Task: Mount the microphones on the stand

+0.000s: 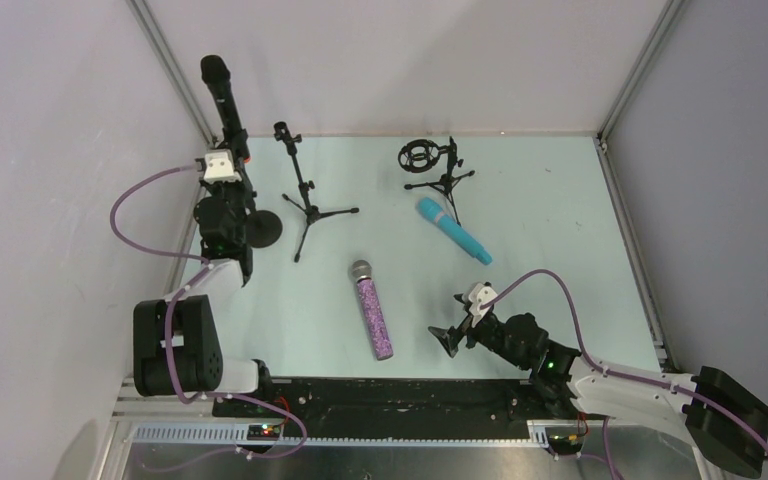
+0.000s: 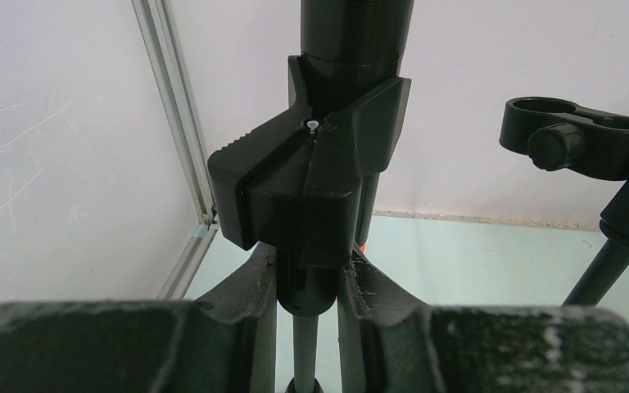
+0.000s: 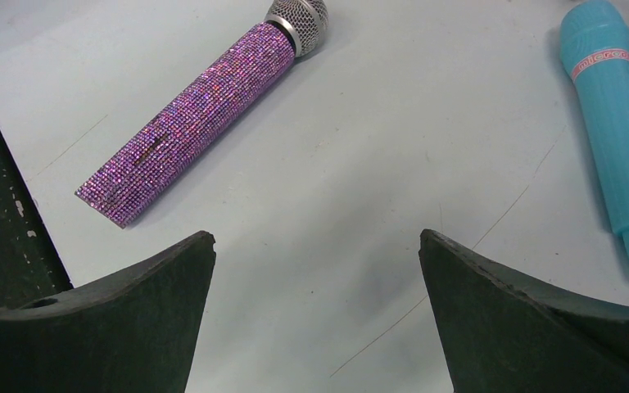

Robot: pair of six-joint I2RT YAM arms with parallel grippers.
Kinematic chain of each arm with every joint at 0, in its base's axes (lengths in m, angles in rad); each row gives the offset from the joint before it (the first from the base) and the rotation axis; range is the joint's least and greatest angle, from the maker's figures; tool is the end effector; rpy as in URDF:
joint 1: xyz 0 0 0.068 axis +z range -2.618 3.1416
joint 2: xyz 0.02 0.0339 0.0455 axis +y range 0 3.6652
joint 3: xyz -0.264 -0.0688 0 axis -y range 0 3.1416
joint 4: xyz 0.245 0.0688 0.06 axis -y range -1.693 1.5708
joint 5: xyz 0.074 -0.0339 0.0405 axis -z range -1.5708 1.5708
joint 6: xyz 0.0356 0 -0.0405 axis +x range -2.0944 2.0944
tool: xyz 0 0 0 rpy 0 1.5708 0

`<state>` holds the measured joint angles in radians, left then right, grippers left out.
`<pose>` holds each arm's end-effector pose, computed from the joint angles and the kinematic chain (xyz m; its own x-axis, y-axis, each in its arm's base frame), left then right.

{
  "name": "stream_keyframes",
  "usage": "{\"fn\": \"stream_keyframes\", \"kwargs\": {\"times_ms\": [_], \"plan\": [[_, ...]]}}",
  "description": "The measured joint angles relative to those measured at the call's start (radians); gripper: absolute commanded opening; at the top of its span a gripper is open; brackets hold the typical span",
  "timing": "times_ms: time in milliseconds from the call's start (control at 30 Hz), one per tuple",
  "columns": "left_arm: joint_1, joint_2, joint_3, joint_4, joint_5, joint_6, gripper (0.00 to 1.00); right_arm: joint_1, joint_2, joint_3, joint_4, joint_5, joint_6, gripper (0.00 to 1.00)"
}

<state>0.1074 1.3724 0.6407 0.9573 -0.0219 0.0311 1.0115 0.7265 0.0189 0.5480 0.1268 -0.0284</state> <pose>0.2954 0.0326 0.2778 0.2183 0.0548 -0.9743 -0.1352 0.9905 0.0254 0.0865 0.1296 0.1578 -0.0623 -0.1526 -0.9863 -0.7767 0.6281 -0.0481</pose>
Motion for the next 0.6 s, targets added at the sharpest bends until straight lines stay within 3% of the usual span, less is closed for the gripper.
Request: {"fn": "stream_keyframes", "kwargs": {"times_ms": [333,600], "plan": [[0.0,0.0,-0.02,0.035,-0.019,-0.005,0.37,0.0,-0.002,0.0,-0.006,0.0,-0.002,0.99],[0.001,-0.005,-0.021,0.06,-0.046,-0.004,0.58,0.0,-0.005,0.0,-0.006,0.001,-0.003,0.99]]}}
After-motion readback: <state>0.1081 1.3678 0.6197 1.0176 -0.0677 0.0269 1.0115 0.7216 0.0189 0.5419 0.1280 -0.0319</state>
